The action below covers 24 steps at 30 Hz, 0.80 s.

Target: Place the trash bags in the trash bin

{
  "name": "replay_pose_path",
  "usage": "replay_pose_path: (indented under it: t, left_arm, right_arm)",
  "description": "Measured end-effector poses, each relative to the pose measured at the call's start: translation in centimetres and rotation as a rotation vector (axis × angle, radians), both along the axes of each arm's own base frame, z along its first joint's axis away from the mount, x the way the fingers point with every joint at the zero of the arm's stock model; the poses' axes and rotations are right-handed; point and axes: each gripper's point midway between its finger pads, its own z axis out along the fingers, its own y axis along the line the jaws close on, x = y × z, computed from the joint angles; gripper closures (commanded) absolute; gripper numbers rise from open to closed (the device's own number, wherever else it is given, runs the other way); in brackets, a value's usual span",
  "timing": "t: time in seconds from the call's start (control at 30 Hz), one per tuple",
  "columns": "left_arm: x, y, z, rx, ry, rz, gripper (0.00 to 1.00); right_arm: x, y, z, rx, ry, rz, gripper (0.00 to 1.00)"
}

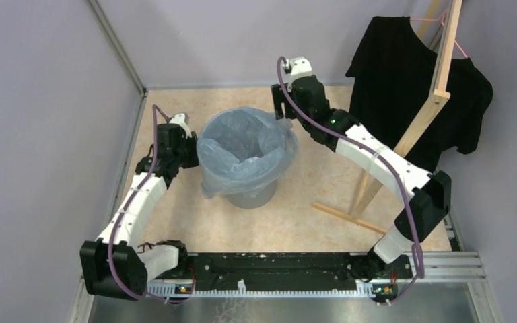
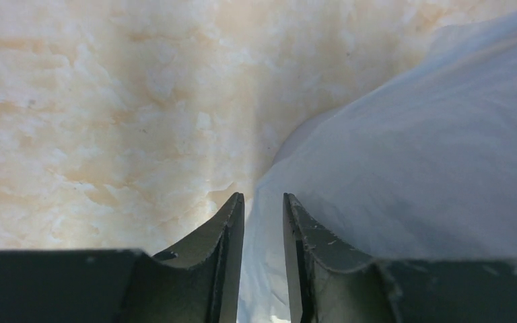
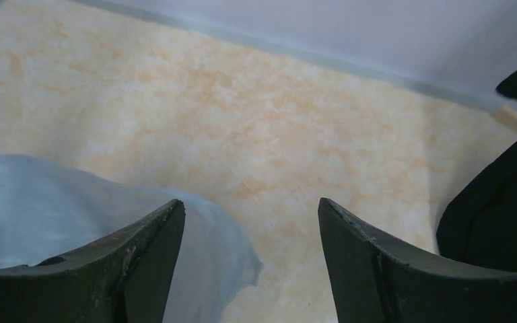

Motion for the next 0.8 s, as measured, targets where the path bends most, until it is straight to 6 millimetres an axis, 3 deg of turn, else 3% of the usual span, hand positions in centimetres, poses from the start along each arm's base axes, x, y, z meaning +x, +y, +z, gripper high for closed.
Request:
replay_pose_path:
  t: [0.07, 0.13, 0.23, 0.37, 0.47, 0.57, 0.7, 0.8]
  left_arm:
    - [-0.2, 0.1, 1.4, 0.004, -0.048, -0.004, 0.56]
    - [-0.4, 0.1, 2.5, 0.007, -0.088, -0.015, 0.54]
    - [-0.5, 0.1, 2.8, 0.012, -0.11, -0.029, 0.5]
    - [-0.8, 0.5, 1.9, 0.028, -0.084, -0.016, 0.35]
    - [-0.9, 1.5, 1.8, 0.062, -0.086, 0.036, 0.28]
    - [-1.2, 2.8, 1.9, 0.094, -0.101, 0.1, 0.27]
    - [-1.5, 3.2, 1.8, 0.106, -0.113, 0.117, 0.26]
    - [-1.6, 2.7, 1.7, 0.103, -0.109, 0.08, 0.27]
  right_arm:
    - [-1.4, 1.1, 3.7, 0.007, -0.056, -0.012, 0.27]
    - [-3.1, 1.5, 5.8, 0.003, -0.076, -0.01, 0.26]
    - [-5.6, 0.8, 7.2, -0.02, -0.073, -0.019, 0.27]
    - [-7.6, -2.1, 7.6, -0.031, -0.064, -0.055, 0.28]
    - [-8.9, -3.9, 6.1, -0.042, -0.038, -0.082, 0.29]
    - [-10.0, -4.7, 2.6, -0.071, 0.019, -0.083, 0.29]
    - [-10.5, -4.2, -2.4, -0.095, 0.11, -0.043, 0.29]
    - [-10.2, -3.5, -4.9, -0.072, 0.152, -0.025, 0.3]
